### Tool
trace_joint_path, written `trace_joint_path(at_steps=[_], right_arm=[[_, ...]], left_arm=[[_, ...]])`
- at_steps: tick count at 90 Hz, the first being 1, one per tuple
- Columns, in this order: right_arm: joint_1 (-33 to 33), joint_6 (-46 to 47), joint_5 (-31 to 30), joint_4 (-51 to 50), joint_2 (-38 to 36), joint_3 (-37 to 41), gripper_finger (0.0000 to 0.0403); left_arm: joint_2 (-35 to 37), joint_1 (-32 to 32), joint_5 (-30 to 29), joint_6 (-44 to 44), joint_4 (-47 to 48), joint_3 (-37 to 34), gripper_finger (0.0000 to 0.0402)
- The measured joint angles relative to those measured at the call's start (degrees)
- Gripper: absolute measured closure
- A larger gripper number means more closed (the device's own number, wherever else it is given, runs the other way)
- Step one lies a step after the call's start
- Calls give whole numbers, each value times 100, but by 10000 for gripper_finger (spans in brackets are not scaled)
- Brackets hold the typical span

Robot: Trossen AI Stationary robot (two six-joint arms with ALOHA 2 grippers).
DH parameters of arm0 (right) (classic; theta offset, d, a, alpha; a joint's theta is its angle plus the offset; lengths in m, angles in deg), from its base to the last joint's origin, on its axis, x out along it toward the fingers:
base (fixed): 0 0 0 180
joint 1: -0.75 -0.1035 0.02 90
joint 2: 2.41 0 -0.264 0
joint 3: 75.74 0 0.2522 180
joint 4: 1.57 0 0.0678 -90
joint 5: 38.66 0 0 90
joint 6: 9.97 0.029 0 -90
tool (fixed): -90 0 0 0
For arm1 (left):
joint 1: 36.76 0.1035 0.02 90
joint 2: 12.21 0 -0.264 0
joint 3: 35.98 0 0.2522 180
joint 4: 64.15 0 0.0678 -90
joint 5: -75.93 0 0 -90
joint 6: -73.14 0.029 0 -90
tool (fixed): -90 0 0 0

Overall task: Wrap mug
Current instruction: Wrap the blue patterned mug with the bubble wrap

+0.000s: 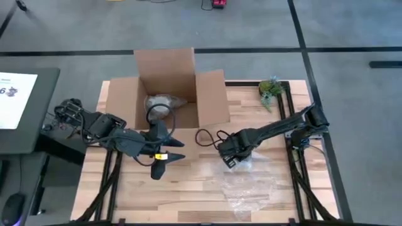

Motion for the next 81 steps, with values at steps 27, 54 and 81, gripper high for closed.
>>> trace_joint_path(at_steps=[27, 54, 81], right_arm=[[80, 334, -167, -594, -981, -309, 302], [61, 672, 65, -420, -1782, -327, 264], [80, 348, 485, -225, -1019, -242, 321]], left_arm=[[0, 0, 0, -9, -6, -1, 226], [0, 0, 0, 1, -10, -1, 226], [0, 0, 0, 3, -10, 0, 226]])
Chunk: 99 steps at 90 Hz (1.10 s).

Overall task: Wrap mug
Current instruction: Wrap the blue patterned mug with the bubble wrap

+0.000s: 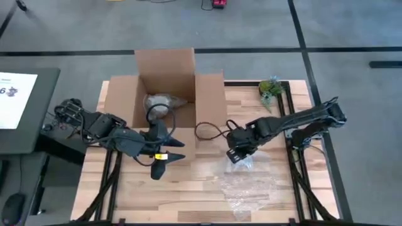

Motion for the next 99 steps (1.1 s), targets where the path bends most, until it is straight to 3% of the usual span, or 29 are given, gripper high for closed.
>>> trace_joint_path(at_steps=[17, 34, 52, 75, 99], right_arm=[[147, -626, 138, 90, 1004, 0, 395], [217, -889, 157, 61, 1490, -114, 398], [196, -1019, -24, -107, 1083, -542, 399], [-113, -581, -416, -223, -117, -787, 334], [-1129, -91, -877, -291, -810, -791, 251]], left_arm=[[0, 0, 0, 0, 1, -1, 226], [0, 0, 0, -9, -2, 0, 226], [0, 0, 0, -39, -2, 1, 226], [0, 0, 0, -23, -6, -1, 226], [0, 0, 0, 0, -4, -1, 226]])
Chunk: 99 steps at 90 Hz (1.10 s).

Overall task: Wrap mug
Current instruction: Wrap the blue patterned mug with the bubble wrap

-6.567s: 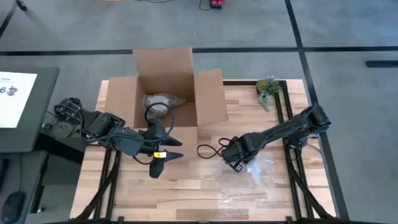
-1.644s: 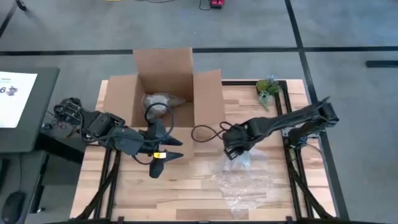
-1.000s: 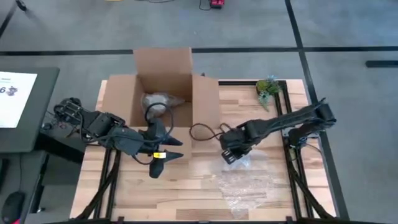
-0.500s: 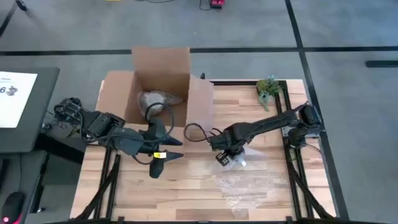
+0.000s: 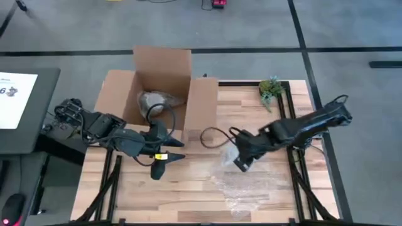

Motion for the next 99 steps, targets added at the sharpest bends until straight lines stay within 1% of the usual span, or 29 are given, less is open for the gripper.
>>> trace_joint_path(at_steps=[5, 9, 14, 19, 25, 31, 35, 44, 60, 69, 84, 99], right_arm=[[-125, 199, -162, -95, -19, 0, 250], [-149, 338, -371, -225, -3, 0, 257], [-105, 469, -676, -355, 76, 19, 276], [-1, 487, -820, -357, 183, 111, 302], [163, 464, -782, -254, 355, 272, 341], [322, 215, -523, 20, 593, 415, 380], [395, -12, -369, 164, 779, 476, 393], [556, -336, -94, 375, 1245, 537, 395], [854, -854, 121, 723, 2081, 584, 402], [1000, -1089, 291, 733, 2379, 564, 402], [1072, -1254, 389, 506, 2313, 276, 403], [1051, -1229, 387, -48, 1670, -264, 403]], left_arm=[[0, 0, 0, 2, 2, 0, 226], [0, 0, 0, 3, 2, 0, 226], [0, 0, 0, 35, 0, 0, 226], [0, 0, 1, 77, -2, 2, 226], [0, 0, 0, 83, -4, 1, 226], [0, 0, 0, 83, -4, 1, 226], [0, 0, 0, 79, -4, 0, 226], [0, 0, 0, 60, -5, 1, 226], [0, 0, 0, 61, -18, 0, 226], [0, 0, 0, 20, -37, 0, 226], [0, 0, 0, -22, -39, 2, 226], [0, 0, 0, -66, -43, 1, 226]])
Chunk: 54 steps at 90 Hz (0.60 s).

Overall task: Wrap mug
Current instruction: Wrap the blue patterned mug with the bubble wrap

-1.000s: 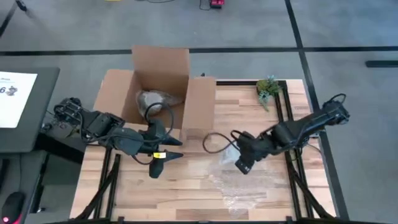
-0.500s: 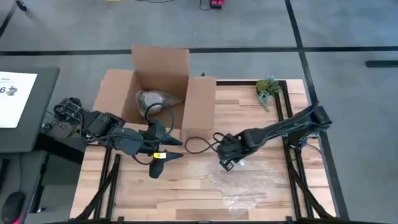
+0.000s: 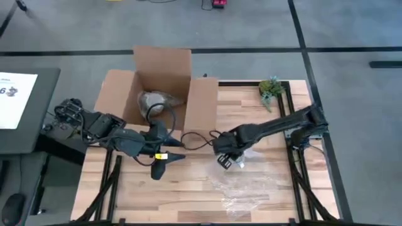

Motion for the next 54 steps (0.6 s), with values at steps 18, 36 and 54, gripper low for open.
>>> trace_joint_path(at_steps=[18, 36, 54], right_arm=[[-94, 352, 2, -127, -600, -132, 403], [-223, 413, 140, 169, -453, 365, 403], [-57, 371, 142, 1120, 273, 972, 403]], left_arm=[[0, 0, 0, 0, -1, -1, 226], [0, 0, 0, 5, 2, 1, 226], [0, 0, 0, 2, 2, -1, 226]])
